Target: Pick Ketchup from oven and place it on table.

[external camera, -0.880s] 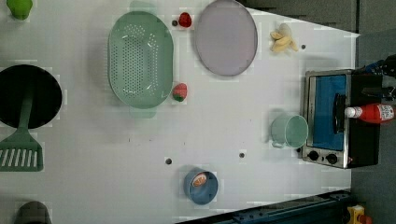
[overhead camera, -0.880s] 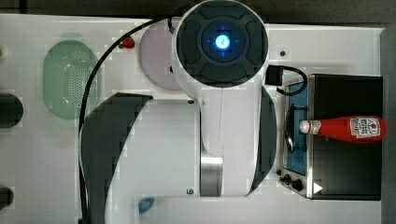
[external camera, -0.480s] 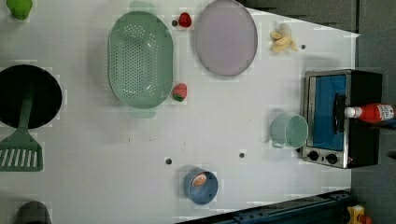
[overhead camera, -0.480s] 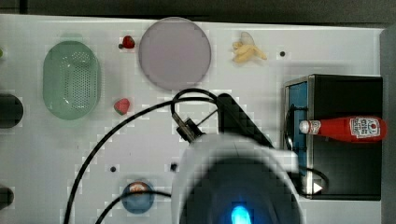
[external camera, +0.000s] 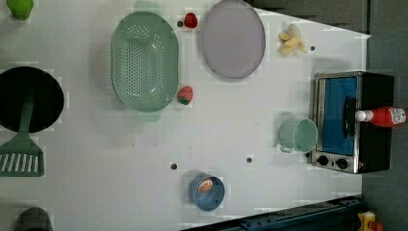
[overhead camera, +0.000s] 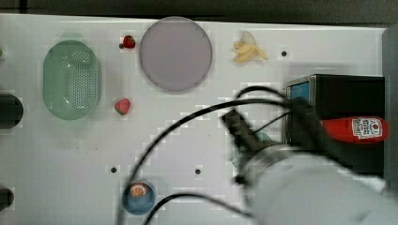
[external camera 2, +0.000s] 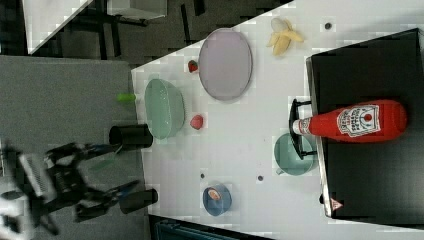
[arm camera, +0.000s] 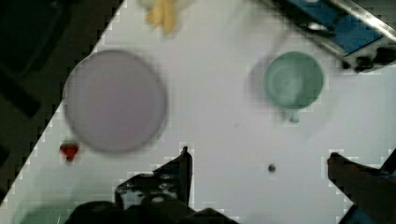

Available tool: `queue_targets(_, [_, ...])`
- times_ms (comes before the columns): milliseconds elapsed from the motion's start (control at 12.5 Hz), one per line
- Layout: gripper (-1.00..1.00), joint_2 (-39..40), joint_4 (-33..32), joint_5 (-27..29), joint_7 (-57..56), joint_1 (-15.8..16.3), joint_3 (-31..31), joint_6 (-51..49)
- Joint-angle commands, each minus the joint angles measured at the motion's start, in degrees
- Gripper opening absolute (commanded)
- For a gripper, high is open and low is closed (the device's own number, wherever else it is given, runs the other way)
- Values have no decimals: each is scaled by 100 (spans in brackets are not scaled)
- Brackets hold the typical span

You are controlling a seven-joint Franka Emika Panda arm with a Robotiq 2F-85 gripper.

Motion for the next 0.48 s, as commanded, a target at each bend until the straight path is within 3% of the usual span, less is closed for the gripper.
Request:
queue_targets(80, [100, 507, -230, -6, 98, -338, -718, 374])
queue_targets(480, [100, 1359, -207, -5, 98, -394, -1741, 1634])
